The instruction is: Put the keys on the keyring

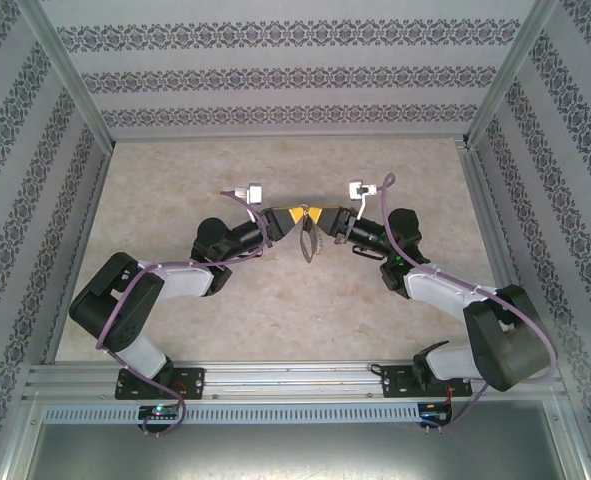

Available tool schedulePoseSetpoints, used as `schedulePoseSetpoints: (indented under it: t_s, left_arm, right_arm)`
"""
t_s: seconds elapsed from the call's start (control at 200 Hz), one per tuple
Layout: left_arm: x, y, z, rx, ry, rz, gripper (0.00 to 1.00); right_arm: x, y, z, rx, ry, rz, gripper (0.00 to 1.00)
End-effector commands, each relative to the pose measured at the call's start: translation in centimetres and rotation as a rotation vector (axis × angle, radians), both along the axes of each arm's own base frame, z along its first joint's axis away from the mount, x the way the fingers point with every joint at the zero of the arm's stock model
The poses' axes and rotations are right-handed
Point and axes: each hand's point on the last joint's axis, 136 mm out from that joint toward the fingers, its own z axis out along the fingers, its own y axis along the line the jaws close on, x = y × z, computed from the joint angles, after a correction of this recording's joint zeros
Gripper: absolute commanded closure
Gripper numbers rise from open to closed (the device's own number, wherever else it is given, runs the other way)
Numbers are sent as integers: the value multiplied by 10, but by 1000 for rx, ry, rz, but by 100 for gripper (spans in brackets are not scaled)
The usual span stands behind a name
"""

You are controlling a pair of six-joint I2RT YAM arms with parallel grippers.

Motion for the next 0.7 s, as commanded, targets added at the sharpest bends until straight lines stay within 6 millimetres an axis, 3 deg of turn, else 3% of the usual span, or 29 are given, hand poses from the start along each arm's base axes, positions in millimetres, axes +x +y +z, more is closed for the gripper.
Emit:
schedulePoseSetpoints:
  t_s: [0.0, 0.54, 0.585, 0.695]
  left_arm:
    - [-1, 6, 28, -62, -91, 10, 100]
    - [-3, 11, 38, -63, -134, 34, 100]
    - [-3, 11, 37, -62, -135, 34, 100]
    - [-3, 11, 37, -62, -134, 33, 100]
  right_arm:
    - [-7, 3, 13, 15, -71, 28, 98]
    - [-15, 2, -4, -7, -42, 33, 100]
    - [-14, 1, -6, -9, -39, 28, 95]
    - [-15, 2, -5, -8, -44, 32, 100]
